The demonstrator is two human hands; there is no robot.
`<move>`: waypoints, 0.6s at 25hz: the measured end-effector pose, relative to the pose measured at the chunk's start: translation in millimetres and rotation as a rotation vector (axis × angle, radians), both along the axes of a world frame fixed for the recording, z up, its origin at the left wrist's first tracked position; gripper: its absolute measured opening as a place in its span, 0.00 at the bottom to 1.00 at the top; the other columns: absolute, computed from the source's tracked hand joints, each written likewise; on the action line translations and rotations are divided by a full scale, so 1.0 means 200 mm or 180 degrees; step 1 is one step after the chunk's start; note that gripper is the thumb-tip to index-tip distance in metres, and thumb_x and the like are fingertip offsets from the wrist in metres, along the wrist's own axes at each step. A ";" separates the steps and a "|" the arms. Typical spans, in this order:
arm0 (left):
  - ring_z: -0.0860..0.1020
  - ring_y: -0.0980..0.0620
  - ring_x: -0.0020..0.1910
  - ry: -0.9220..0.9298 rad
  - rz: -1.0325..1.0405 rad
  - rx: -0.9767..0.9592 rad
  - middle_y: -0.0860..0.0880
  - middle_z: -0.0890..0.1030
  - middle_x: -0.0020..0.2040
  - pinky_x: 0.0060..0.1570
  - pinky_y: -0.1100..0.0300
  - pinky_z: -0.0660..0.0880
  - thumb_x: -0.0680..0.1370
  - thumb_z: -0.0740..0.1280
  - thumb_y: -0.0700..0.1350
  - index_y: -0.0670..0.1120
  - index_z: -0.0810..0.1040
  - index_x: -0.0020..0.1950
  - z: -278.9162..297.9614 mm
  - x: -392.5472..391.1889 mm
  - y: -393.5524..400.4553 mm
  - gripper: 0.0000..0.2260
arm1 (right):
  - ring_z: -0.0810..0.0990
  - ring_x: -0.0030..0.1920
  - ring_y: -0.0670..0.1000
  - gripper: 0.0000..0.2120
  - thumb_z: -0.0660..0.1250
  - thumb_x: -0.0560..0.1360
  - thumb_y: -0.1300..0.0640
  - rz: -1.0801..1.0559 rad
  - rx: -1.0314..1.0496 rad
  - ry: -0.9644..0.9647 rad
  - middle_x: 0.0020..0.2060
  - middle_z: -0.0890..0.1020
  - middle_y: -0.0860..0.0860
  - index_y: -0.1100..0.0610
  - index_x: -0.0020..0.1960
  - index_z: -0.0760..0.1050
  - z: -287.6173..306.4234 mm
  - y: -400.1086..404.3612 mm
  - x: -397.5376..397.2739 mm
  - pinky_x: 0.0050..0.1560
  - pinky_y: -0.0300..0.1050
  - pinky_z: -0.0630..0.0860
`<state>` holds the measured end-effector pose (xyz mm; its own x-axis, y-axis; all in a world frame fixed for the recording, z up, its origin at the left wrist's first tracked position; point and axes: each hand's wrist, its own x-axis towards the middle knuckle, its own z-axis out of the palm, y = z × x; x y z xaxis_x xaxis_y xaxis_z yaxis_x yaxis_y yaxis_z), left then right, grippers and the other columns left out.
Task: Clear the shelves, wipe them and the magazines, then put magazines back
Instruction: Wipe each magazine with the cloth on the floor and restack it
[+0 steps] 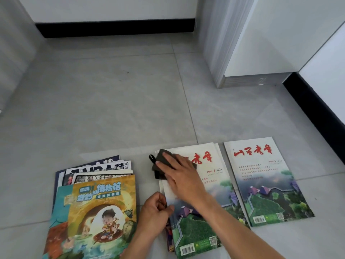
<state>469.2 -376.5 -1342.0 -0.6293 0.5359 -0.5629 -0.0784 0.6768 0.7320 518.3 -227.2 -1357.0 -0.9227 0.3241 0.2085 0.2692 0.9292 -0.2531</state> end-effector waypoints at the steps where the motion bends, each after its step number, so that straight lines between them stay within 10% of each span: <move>1: 0.69 0.53 0.29 -0.0020 -0.0004 0.0002 0.50 0.73 0.29 0.33 0.60 0.65 0.73 0.75 0.42 0.44 0.72 0.39 0.00 0.00 0.00 0.11 | 0.73 0.68 0.59 0.24 0.67 0.78 0.55 0.0013 0.0036 -0.0060 0.74 0.70 0.49 0.44 0.73 0.70 -0.01 0.06 0.02 0.68 0.60 0.71; 5: 0.72 0.54 0.29 -0.0043 0.0116 -0.0011 0.50 0.76 0.30 0.33 0.62 0.69 0.72 0.76 0.41 0.43 0.75 0.40 0.00 0.00 -0.01 0.09 | 0.71 0.68 0.60 0.25 0.67 0.77 0.58 -0.1641 -0.0240 0.0142 0.74 0.70 0.52 0.48 0.73 0.70 0.00 0.10 0.07 0.68 0.62 0.71; 11: 0.76 0.50 0.30 -0.0408 0.0577 0.0063 0.45 0.80 0.29 0.35 0.58 0.71 0.70 0.77 0.37 0.42 0.78 0.32 0.00 0.00 -0.02 0.10 | 0.73 0.67 0.57 0.27 0.72 0.72 0.56 0.0169 0.0200 0.0102 0.72 0.72 0.48 0.45 0.70 0.73 -0.03 -0.06 0.17 0.66 0.58 0.72; 15: 0.77 0.49 0.33 -0.0683 0.0648 0.0061 0.43 0.81 0.33 0.38 0.57 0.75 0.72 0.76 0.38 0.39 0.80 0.38 0.01 -0.01 -0.04 0.07 | 0.73 0.67 0.61 0.24 0.68 0.77 0.58 -0.2226 -0.0316 0.0306 0.74 0.70 0.52 0.50 0.72 0.72 -0.05 0.14 0.38 0.66 0.62 0.72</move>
